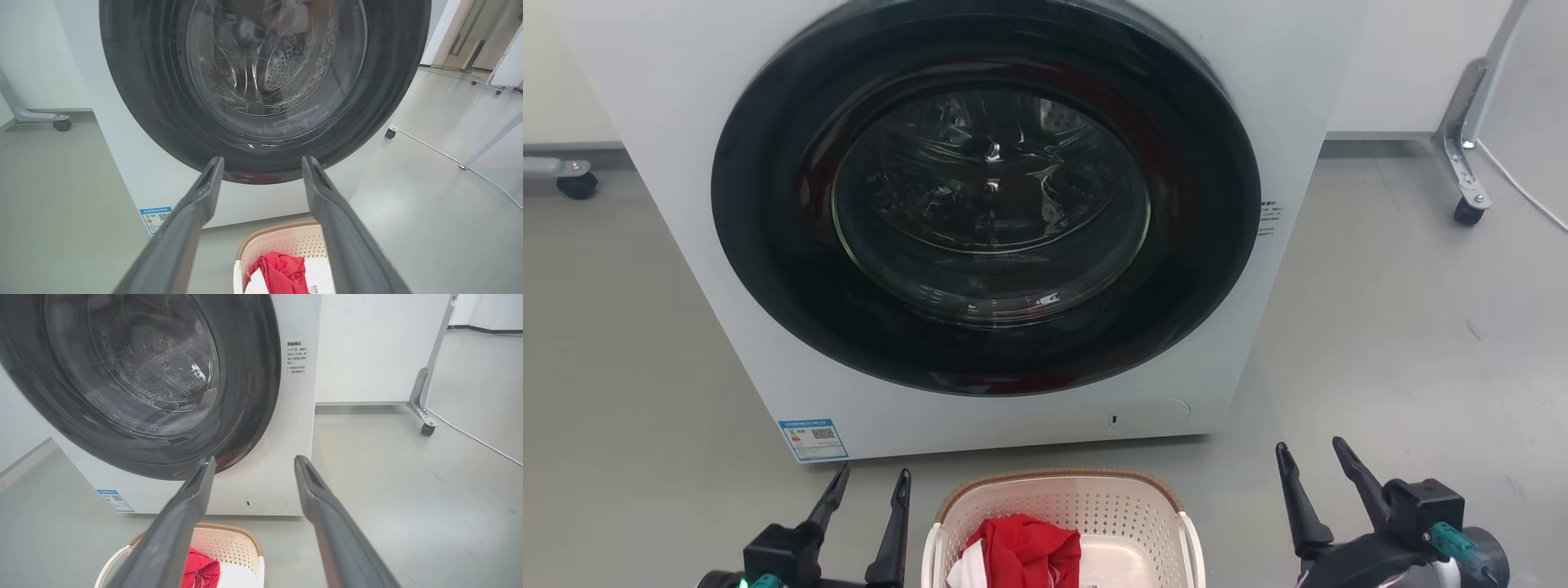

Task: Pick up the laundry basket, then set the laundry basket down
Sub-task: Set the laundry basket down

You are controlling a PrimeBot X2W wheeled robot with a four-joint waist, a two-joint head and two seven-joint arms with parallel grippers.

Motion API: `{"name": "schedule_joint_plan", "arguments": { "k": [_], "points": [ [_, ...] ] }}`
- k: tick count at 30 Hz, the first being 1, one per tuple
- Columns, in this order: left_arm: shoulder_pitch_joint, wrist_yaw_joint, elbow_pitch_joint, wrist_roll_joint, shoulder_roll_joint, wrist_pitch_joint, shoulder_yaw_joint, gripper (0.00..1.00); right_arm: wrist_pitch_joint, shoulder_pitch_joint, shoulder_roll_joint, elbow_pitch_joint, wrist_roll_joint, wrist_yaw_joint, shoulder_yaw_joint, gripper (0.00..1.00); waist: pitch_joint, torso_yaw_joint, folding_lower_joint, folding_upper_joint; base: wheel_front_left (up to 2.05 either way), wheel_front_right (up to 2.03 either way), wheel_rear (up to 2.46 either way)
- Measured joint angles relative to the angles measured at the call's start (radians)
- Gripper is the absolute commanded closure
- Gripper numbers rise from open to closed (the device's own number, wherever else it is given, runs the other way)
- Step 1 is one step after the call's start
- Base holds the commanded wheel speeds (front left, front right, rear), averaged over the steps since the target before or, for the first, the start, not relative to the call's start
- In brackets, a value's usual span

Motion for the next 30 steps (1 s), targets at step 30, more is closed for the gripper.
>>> {"name": "schedule_joint_plan", "arguments": {
  "k": [30],
  "points": [
    [0.212, 0.000, -0.191, 0.149, -0.057, 0.000, 0.189, 0.00, -0.002, 0.249, 0.024, -0.250, -0.193, -0.009, -0.204, 0.00, -0.025, 0.004, 0.0001, 0.0000, 0.00, 0.00, 0.00]
  ]
}}
